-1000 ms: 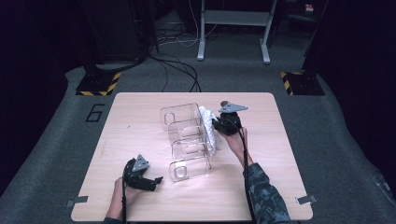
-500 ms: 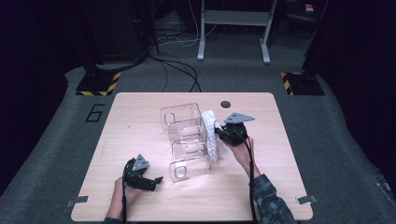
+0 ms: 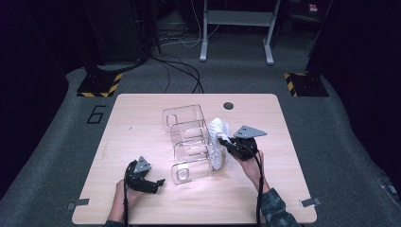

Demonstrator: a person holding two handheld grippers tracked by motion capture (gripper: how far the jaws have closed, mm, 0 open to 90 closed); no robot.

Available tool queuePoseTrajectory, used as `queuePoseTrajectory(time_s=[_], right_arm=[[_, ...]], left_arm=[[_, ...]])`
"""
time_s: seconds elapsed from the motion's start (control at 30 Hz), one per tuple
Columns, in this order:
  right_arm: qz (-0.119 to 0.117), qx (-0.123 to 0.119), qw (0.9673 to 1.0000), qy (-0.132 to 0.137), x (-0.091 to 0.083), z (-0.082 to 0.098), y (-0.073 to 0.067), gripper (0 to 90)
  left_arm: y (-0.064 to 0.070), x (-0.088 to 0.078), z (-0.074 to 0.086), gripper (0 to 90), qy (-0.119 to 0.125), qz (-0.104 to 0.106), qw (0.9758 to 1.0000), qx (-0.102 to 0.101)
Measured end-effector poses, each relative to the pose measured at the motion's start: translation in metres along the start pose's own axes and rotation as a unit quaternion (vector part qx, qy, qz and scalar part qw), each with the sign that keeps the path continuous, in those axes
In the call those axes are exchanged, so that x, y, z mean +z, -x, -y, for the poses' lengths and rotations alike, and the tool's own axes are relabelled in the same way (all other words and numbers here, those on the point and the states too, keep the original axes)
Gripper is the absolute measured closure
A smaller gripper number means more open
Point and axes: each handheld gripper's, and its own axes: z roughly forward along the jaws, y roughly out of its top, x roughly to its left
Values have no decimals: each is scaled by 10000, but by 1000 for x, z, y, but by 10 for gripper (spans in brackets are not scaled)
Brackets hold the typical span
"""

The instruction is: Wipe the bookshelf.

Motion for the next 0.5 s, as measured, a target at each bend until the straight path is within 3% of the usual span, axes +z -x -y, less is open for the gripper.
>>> queuePoseTrajectory(time_s=[0.23,0.5], right_arm=[[92,54,9999,136,-16,10,0,841],[-37,-152,9995,259,-34,18,-13,840]], left_arm=[[0,0,0,85,-2,-12,10000,11],[0,0,0,85,2,-4,10000,-11]])
